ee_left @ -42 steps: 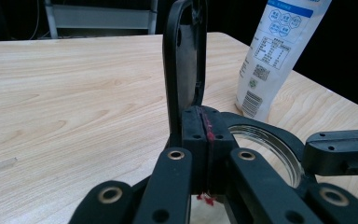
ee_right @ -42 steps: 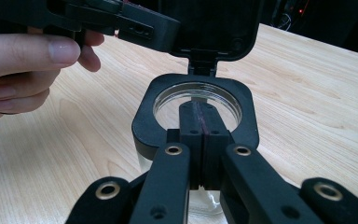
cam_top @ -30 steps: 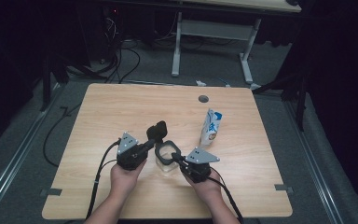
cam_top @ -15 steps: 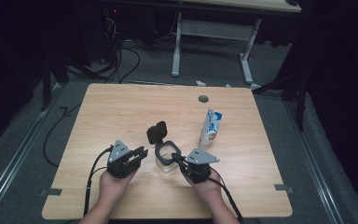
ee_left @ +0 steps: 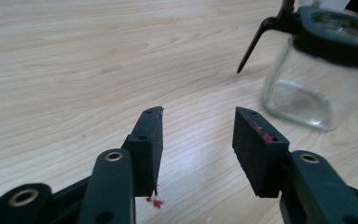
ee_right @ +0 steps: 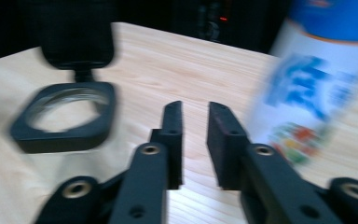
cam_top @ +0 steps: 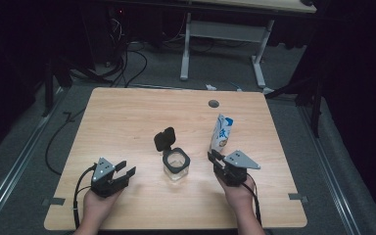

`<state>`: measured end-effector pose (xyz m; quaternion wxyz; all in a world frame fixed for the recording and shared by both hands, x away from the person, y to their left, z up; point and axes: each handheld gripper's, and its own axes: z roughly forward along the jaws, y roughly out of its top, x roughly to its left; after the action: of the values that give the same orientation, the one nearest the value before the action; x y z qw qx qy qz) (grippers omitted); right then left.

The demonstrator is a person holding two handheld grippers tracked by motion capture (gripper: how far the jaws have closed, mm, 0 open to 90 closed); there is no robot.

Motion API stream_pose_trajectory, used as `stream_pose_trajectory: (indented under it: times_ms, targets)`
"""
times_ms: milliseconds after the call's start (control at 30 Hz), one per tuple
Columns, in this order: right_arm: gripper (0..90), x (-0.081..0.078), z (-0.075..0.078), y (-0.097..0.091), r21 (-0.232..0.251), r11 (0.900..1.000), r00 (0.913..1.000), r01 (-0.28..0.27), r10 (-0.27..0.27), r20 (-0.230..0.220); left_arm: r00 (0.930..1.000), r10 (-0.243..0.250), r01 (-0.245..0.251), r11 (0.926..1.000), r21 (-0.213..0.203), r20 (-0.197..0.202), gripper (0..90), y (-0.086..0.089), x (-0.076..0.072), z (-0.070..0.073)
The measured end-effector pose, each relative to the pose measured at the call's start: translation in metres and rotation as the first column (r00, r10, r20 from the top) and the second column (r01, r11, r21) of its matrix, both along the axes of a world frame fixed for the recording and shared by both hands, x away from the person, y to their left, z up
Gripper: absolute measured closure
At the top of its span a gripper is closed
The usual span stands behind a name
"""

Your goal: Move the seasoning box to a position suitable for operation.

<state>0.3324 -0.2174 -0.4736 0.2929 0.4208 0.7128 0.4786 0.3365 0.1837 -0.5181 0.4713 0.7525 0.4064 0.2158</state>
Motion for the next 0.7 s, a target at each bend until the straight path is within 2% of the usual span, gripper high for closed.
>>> stream_pose_trajectory:
  times_ms: [100,133,200,267,367,400,433,467,633,667,700]
  targets:
    - [64.5,0.003,-0.003,-0.011,-0.002,0.9976,0.9975,0.069,-0.069,-0.011,1.0000,0.002,-0.002,1.0000,0.008,0.003,52.6,0.001,0.000,-0.001]
    - [64.5,0.003,-0.003,-0.011,-0.002,0.9976,0.9975,0.069,-0.069,-0.011,1.0000,0.003,-0.003,1.0000,0.005,0.001,52.6,0.001,0.000,-0.002]
    - [54.5,0.009,-0.006,-0.015,-0.003,0.9927,0.9924,0.120,-0.120,-0.025,0.9999,0.002,-0.002,0.9998,0.020,0.010,52.6,0.001,-0.002,-0.003]
    - [53.7,0.013,-0.009,-0.013,-0.003,0.9918,0.9911,0.128,-0.128,-0.038,0.9999,0.004,-0.004,0.9998,0.020,0.011,52.1,0.004,-0.004,-0.003]
    - [55.9,0.017,-0.012,-0.009,-0.017,0.9933,0.9925,0.114,-0.115,-0.043,0.9998,0.014,-0.014,0.9998,0.014,0.012,52.1,0.008,-0.007,-0.002]
    - [57.8,0.021,-0.014,-0.004,-0.045,0.9919,0.9921,0.119,-0.121,-0.034,0.9995,0.027,-0.027,0.9996,0.008,0.019,52.1,0.012,-0.011,-0.002]
    - [57.8,0.021,-0.014,-0.004,-0.045,0.9919,0.9921,0.119,-0.121,-0.034,0.9995,0.027,-0.027,0.9996,0.008,0.019,52.1,0.012,-0.011,-0.002]
    - [62.0,0.025,-0.014,0.000,-0.054,0.9900,0.9910,0.131,-0.132,-0.024,0.9988,0.044,-0.044,0.9990,0.002,0.023,52.1,0.016,-0.015,-0.001]
    - [69.4,0.034,-0.012,0.003,-0.063,0.9886,0.9904,0.137,-0.138,-0.012,0.9975,0.067,-0.067,0.9978,0.003,0.022,52.1,0.023,-0.022,-0.002]
    - [74.9,0.038,-0.012,0.003,-0.061,0.9872,0.9889,0.147,-0.148,-0.012,0.9967,0.078,-0.078,0.9969,0.002,0.021,52.1,0.026,-0.025,-0.002]
    - [74.9,0.038,-0.012,0.003,-0.061,0.9872,0.9889,0.147,-0.148,-0.012,0.9967,0.078,-0.078,0.9969,0.002,0.021,52.1,0.026,-0.025,-0.002]
